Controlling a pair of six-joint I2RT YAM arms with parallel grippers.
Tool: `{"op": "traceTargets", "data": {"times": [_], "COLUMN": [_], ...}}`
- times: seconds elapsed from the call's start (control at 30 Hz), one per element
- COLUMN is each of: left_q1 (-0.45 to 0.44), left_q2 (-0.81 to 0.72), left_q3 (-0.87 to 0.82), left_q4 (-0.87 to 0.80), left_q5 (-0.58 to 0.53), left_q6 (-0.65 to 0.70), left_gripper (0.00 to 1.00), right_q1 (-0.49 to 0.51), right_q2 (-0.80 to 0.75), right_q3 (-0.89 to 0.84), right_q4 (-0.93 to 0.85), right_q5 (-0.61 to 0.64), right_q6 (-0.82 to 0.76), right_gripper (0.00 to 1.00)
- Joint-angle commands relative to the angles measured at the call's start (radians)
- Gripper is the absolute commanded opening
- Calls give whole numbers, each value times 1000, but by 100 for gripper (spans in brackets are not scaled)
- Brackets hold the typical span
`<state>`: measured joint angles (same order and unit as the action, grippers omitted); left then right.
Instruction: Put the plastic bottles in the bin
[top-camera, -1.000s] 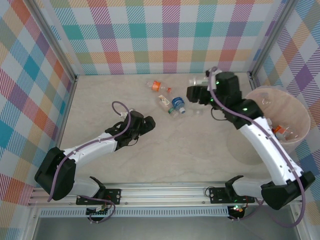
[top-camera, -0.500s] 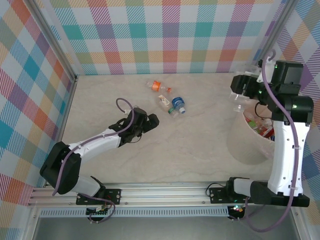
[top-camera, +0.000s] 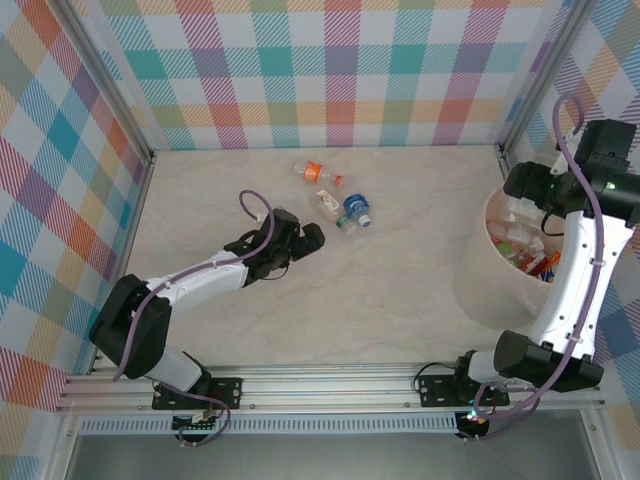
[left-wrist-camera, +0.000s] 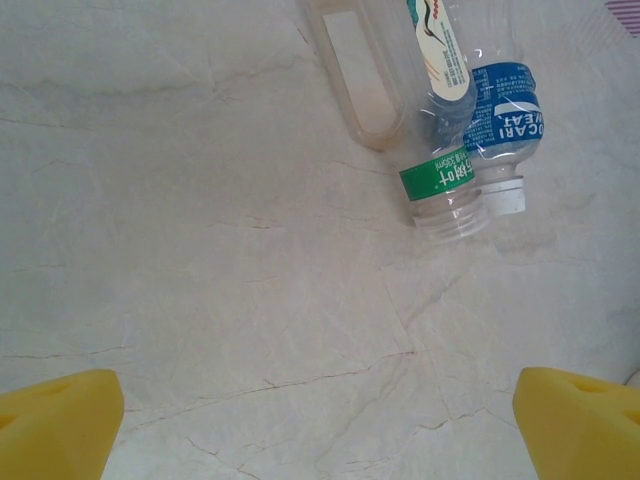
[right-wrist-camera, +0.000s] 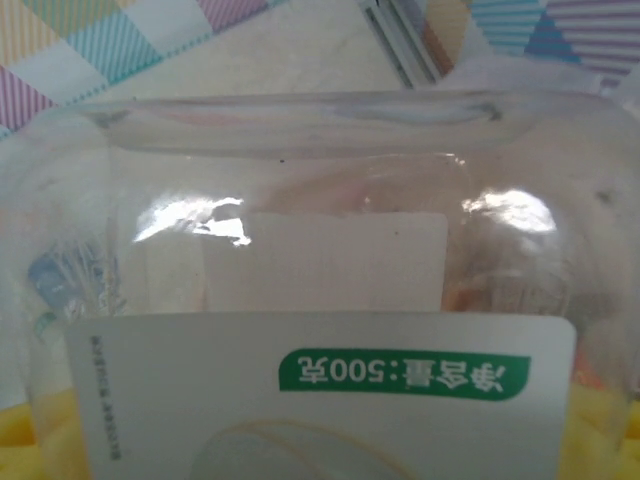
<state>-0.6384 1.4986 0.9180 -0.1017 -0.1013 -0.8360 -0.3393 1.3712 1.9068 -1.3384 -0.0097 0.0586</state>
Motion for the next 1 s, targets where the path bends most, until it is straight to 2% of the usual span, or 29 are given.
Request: {"op": "traceTargets", "data": {"times": [0.0,0.1,0.23,0.53,0.7,0.77,0.87,0.97], "left_q1": [7,7,6,6,6,6,6,6], "left_q2": [8,14,21,17,32,47,81,135], "left_q3": [28,38,41,32,43,63,105,178], "left_q4": [-4,-9,-7,-3,15,20,21,-32], "left_q5": [8,13,19,17,48,61,67,39], "left_q6": [18,20,18,15,29,38,44,32], "left_gripper": [100,100,100,100,100,100,100,100], "right_q1": [-4,-4,-4,-4,-2,5,54,153], "right_q2": [-26,-49,-60,-79,-134,-176,-242,-290], "right_q3": [-48,-80,-93,-177,-242,-273,-325,-374], "right_q4": [-26,-9,4,76,180,255,382,501], "right_q5": [-46,-78,-112,-274,-348,-416,-499,-527], "right_q6": [-13,-14,-16,15,78,123,182,217], "right_gripper": [89,100,100,100,100,100,100,100]}}
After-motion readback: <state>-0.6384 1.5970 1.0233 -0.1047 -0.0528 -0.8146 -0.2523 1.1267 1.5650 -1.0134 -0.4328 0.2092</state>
